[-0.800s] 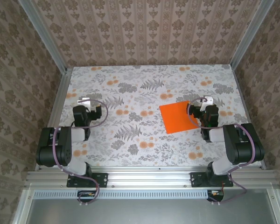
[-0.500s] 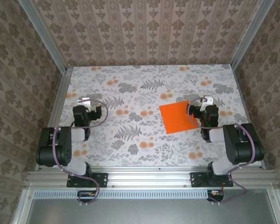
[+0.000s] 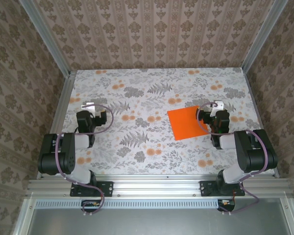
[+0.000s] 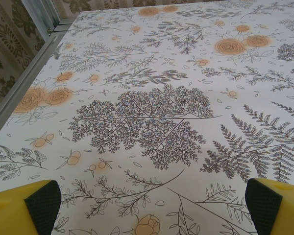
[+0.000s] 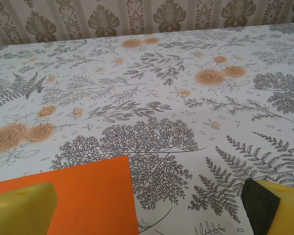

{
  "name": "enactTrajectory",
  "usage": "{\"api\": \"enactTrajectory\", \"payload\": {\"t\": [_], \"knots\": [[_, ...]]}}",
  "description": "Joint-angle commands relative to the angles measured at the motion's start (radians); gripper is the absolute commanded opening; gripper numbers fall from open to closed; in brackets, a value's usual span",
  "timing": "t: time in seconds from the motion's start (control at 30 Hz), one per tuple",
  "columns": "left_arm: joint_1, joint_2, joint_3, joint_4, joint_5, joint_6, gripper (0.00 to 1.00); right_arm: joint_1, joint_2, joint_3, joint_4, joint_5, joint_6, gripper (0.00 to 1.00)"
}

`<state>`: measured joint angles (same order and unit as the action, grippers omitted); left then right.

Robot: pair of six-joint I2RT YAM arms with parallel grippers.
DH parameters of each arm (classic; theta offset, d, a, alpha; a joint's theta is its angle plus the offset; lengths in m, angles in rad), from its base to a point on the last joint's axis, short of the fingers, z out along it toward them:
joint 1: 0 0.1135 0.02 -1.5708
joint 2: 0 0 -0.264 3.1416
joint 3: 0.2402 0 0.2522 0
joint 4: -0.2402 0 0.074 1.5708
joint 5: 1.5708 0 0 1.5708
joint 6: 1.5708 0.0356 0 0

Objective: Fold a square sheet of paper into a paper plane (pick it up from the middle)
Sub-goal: Move the square sheet of paper to the center of the table.

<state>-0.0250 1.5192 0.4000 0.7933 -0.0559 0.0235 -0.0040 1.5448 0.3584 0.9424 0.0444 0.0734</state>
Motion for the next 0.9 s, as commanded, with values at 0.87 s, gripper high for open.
{"api": "enactTrajectory", "payload": {"t": [0.87], "knots": [[0.007,-0.439,0.277,-0.853,0.123,-0.361,1.0,0.137,0.018,0.631,-1.352,-0.108,0.489,1.0]]}}
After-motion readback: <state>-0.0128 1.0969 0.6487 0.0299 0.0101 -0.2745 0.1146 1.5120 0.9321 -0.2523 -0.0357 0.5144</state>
